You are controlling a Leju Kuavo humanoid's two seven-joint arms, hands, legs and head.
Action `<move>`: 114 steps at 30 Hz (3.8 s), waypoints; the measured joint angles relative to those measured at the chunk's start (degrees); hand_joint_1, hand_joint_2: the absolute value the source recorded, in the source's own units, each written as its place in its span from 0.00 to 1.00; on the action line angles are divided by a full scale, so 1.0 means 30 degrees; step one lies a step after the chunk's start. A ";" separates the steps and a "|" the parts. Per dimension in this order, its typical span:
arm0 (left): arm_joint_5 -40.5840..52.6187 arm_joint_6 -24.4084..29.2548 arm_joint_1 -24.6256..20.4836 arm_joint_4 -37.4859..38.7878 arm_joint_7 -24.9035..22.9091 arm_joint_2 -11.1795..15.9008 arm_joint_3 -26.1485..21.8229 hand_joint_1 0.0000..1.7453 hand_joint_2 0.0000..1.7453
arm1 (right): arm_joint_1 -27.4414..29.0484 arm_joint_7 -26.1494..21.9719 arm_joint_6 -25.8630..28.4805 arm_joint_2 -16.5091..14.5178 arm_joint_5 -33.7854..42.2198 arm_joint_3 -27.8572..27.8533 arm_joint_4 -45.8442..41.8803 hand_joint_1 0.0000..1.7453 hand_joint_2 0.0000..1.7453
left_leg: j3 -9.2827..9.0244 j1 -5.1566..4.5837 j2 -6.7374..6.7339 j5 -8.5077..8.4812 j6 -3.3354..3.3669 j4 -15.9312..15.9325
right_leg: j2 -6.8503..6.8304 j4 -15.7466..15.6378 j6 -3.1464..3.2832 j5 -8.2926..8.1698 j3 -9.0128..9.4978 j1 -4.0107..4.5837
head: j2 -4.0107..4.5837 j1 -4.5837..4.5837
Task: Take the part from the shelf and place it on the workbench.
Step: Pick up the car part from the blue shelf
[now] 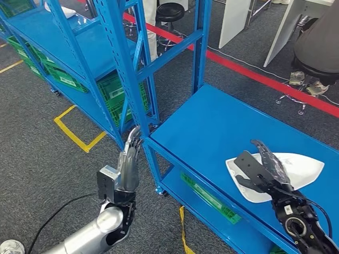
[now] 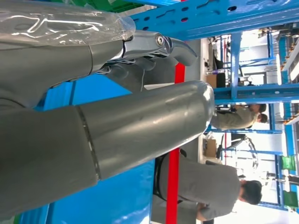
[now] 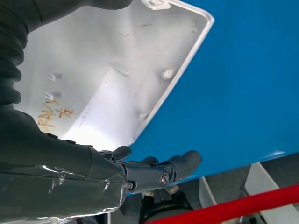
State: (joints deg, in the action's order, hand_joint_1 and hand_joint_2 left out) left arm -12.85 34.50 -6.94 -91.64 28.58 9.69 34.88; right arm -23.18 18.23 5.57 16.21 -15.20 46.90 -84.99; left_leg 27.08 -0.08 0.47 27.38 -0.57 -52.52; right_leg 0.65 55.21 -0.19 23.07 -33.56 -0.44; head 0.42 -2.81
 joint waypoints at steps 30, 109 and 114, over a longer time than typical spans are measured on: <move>0.0000 -0.0410 0.0112 -0.0067 -0.0073 0.0004 0.0000 0.00 0.00 | 0.0035 0.0483 -0.1155 0.0062 0.2404 0.0980 -0.0345 0.00 1.00 | 0.0023 0.0000 0.0003 0.0001 0.0000 -0.0001 | -0.0003 -0.0001 0.0000 0.0000 0.0001 -0.0001 | 0.0000 0.0000; -0.0381 0.0399 -0.0104 -0.0069 -0.0035 0.0024 0.0000 0.00 0.00 | -0.1940 -0.1601 -0.0025 -0.0084 0.2586 0.0747 0.6223 1.00 1.00 | -0.0070 -0.0003 0.0008 -0.0013 0.0020 -0.0015 | -0.0023 -0.0105 -0.0061 -0.0055 0.0156 0.0001 | -0.0002 0.0002; -0.0388 0.0392 -0.0105 -0.0071 -0.0053 0.0026 0.0000 0.00 0.00 | -0.1947 -0.1444 0.0057 -0.0084 0.2614 0.0736 0.6240 1.00 1.00 | -0.0074 -0.0003 0.0007 -0.0013 0.0020 -0.0017 | -0.0022 -0.0112 -0.0061 -0.0055 0.0155 0.0002 | 0.0000 0.0004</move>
State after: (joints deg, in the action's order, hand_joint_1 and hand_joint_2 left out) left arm -14.02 35.67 -7.25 -91.85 28.42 9.77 34.88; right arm -29.02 13.89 5.74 15.96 -7.35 49.11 -66.27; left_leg 26.86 -0.09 0.49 27.34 -0.51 -52.57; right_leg 0.59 54.88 -0.38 22.91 -33.10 -0.43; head 0.42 -2.80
